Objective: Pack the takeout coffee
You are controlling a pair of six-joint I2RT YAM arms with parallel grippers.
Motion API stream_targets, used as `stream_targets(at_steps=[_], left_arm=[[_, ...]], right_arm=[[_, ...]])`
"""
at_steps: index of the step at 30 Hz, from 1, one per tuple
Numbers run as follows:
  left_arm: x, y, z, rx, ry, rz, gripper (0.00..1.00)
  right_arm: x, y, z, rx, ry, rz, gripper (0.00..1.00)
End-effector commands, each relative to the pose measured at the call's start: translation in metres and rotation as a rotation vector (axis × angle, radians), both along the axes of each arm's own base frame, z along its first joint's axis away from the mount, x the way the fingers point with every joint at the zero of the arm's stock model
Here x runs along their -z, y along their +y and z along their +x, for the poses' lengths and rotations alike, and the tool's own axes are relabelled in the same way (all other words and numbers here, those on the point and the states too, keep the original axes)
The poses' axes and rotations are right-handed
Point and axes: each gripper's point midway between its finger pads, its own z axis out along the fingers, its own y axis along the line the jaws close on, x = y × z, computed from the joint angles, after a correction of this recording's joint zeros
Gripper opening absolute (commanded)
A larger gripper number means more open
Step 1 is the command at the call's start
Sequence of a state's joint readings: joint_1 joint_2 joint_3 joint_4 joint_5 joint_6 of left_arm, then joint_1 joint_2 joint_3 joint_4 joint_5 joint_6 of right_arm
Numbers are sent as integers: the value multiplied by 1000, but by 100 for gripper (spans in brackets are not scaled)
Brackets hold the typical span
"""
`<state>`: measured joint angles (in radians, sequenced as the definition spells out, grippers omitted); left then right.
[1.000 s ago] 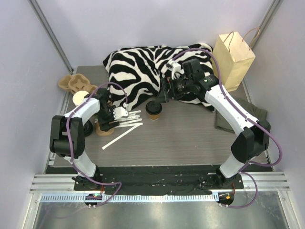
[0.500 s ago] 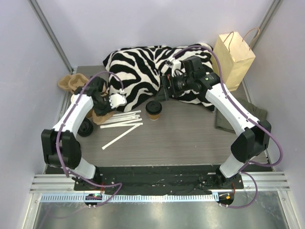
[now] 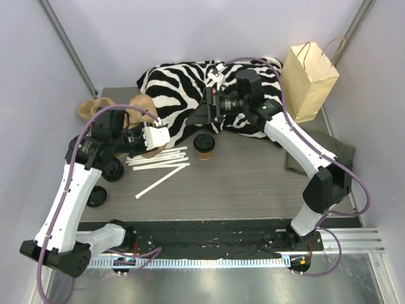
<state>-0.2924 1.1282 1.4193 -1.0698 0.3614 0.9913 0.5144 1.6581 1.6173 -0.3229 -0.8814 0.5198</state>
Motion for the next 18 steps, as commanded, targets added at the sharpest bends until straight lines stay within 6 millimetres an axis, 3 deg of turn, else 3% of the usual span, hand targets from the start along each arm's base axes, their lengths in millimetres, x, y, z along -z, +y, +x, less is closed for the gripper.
stream_targets(at_steps=[1, 5, 12, 14, 15, 17, 18], left_arm=[[-23, -31, -23, 81, 6, -123, 35], [-35, -43, -29, 109, -1, -158, 36], [-41, -49, -32, 117, -12, -185, 36], [-41, -50, -33, 116, -10, -189, 36], [-41, -50, -32, 114, -15, -191, 36], [-41, -49, -31, 98, -15, -194, 39], [-41, -47, -30, 81, -15, -193, 45]], right_arm=[[-34, 41, -22, -127, 10, 145, 99], [-31, 64, -35, -179, 25, 156, 97], [-22, 75, -37, -197, 43, 150, 91], [-20, 77, -37, -203, 54, 153, 79], [-21, 78, -38, -206, 59, 158, 63], [-28, 78, -40, -223, 62, 184, 44], [-31, 78, -42, -230, 59, 191, 24]])
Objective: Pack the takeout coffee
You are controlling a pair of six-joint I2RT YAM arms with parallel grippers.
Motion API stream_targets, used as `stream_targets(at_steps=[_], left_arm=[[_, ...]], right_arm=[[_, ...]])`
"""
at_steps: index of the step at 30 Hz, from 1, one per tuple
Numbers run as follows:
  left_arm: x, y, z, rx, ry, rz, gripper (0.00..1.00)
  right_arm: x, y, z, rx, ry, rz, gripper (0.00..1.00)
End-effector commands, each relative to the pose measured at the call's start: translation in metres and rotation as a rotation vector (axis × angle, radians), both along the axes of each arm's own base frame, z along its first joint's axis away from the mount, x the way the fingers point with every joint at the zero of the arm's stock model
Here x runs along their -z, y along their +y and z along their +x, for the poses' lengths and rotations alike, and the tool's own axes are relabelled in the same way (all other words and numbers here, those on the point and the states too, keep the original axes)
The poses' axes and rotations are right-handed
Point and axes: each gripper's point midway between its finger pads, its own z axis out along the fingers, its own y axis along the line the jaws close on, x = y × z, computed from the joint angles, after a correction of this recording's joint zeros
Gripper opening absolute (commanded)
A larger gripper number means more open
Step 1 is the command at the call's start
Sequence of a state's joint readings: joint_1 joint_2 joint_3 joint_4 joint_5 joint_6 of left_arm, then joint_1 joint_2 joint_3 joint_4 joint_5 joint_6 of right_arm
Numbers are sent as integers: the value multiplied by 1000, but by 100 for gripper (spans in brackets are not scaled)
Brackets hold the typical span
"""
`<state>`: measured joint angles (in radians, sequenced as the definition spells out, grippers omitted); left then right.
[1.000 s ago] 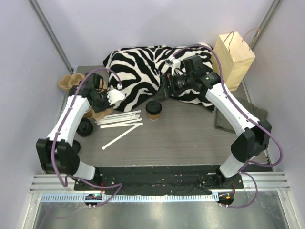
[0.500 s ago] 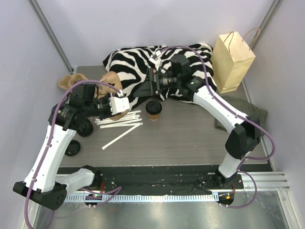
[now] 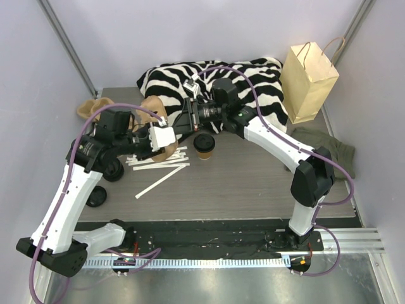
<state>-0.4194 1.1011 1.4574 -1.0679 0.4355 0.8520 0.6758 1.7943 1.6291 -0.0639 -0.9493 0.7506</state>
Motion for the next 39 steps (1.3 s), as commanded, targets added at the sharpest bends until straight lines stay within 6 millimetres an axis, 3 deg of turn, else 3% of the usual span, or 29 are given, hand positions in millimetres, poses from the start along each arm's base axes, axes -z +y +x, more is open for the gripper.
stream_targets(at_steps=[1, 3, 6, 11, 13, 14, 15, 17, 19, 20, 21, 22, 23, 24, 25, 26, 27, 29, 31, 32, 34, 35, 36, 39], left_arm=[[-21, -3, 1, -28, -47, -58, 49], [-23, -1, 2, -72, -28, -75, 60], [-38, 3, 2, -164, -2, -140, 74], [-75, 4, -13, -272, 44, -297, 85], [-87, 6, -15, -338, 67, -367, 86], [-90, 8, -12, -372, 77, -390, 89], [-91, 9, -7, -410, 98, -408, 89], [-85, 22, 10, -519, 113, -390, 89], [-77, 30, 36, -607, 164, -382, 90], [-73, 44, 45, -657, 203, -386, 90], [-86, 51, 56, -677, 189, -401, 90], [-73, 57, 79, -699, 220, -354, 90], [-65, 69, 87, -714, 243, -307, 90], [-79, 76, 98, -702, 188, -293, 91], [-64, 82, 121, -669, 175, -198, 95], [-58, 90, 128, -665, 174, -145, 97], [-67, 97, 137, -658, 126, -113, 100], [-41, 111, 164, -629, 131, 19, 100], [-32, 129, 185, -676, 101, 103, 99], [-23, 138, 205, -719, 89, 111, 98], [-21, 157, 220, -790, 76, 97, 98], [-9, 160, 229, -805, 107, 92, 98], [-10, 173, 234, -863, 115, 53, 98], [10, 204, 243, -980, 187, 13, 97]], right_arm=[[-41, 1, -6, -41, -65, 105, 17], [-48, -4, -10, -45, -78, 115, 1], [-53, -18, -8, -13, -80, 114, 1], [-60, -54, 0, 89, -152, 76, 1], [-65, -70, -12, 113, -187, 33, 1], [-61, -77, -7, 149, -273, 1, 1], [-63, -91, -21, 159, -307, -44, 1], [-52, -111, -14, 258, -410, -156, 1], [-38, -143, -20, 303, -537, -295, 1], [-23, -154, -22, 308, -566, -360, 1], [-7, -172, -20, 320, -630, -464, 1], [-9, -186, -29, 326, -693, -487, 1], [8, -197, -30, 320, -708, -549, 1], [20, -211, -33, 319, -719, -625, 1], [26, -221, -35, 285, -787, -674, 1], [39, -228, -38, 258, -788, -722, 1], [50, -239, -39, 241, -791, -790, 1], [65, -249, -41, 197, -812, -861, 1], [76, -258, -41, 187, -821, -934, 1], [84, -263, -42, 171, -827, -968, 1], [90, -266, -44, 163, -843, -997, 1], [99, -268, -46, 144, -839, -1016, 1], [101, -270, -47, 141, -844, -1022, 1], [116, -275, -51, 110, -838, -1062, 1]])
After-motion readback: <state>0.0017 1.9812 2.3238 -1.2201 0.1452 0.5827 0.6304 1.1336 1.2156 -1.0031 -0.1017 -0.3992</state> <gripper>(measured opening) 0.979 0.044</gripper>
